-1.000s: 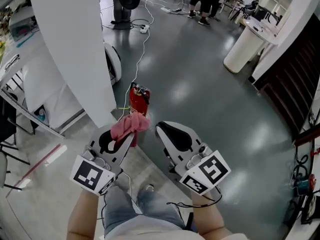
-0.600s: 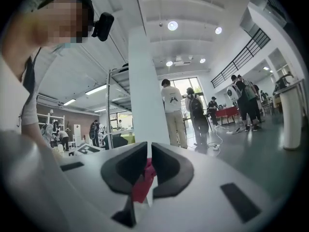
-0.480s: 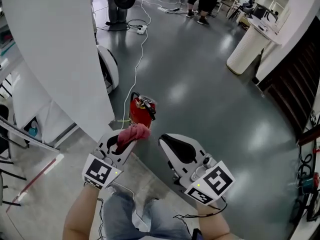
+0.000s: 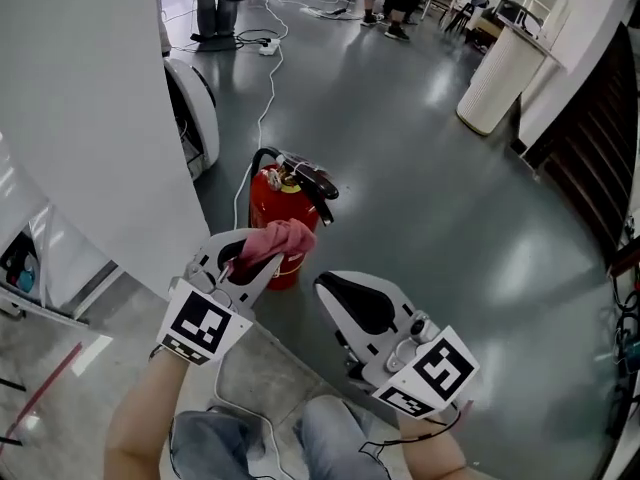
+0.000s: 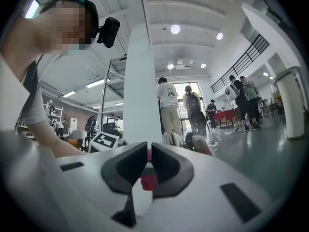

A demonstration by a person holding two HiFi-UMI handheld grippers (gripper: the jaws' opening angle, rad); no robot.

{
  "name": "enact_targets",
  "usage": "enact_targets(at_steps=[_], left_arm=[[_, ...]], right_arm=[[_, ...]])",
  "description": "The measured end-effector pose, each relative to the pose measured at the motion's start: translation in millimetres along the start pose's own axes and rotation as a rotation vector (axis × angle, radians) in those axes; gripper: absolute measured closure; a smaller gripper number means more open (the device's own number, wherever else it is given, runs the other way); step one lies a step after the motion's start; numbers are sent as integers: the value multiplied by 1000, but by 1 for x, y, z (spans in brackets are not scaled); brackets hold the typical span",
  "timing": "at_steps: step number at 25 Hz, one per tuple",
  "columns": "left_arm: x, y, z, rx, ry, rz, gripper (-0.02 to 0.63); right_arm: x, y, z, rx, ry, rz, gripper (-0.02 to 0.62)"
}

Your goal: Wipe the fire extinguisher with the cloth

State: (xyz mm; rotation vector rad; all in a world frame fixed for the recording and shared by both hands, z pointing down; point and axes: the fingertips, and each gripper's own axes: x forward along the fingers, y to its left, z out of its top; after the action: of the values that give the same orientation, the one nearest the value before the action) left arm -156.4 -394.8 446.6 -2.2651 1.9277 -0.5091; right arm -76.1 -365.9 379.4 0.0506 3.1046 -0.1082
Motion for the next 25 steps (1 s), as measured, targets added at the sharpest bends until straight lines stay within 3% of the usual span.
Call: enact_targets(at_steps=[8, 13, 19, 25], left_arm=[[31, -5, -36, 165, -122, 128, 511], [37, -4, -45, 212, -152, 235, 512], [49, -24, -96, 208, -98, 271, 514], [73, -61, -190, 195, 77, 225, 515]], right_arm=[[-6, -20, -122, -47, -60, 17, 558], [-9, -23, -159, -74, -63, 55, 558], [-24, -28, -167, -41, -68, 72, 558], [-44, -29, -189, -1, -48, 48, 558]])
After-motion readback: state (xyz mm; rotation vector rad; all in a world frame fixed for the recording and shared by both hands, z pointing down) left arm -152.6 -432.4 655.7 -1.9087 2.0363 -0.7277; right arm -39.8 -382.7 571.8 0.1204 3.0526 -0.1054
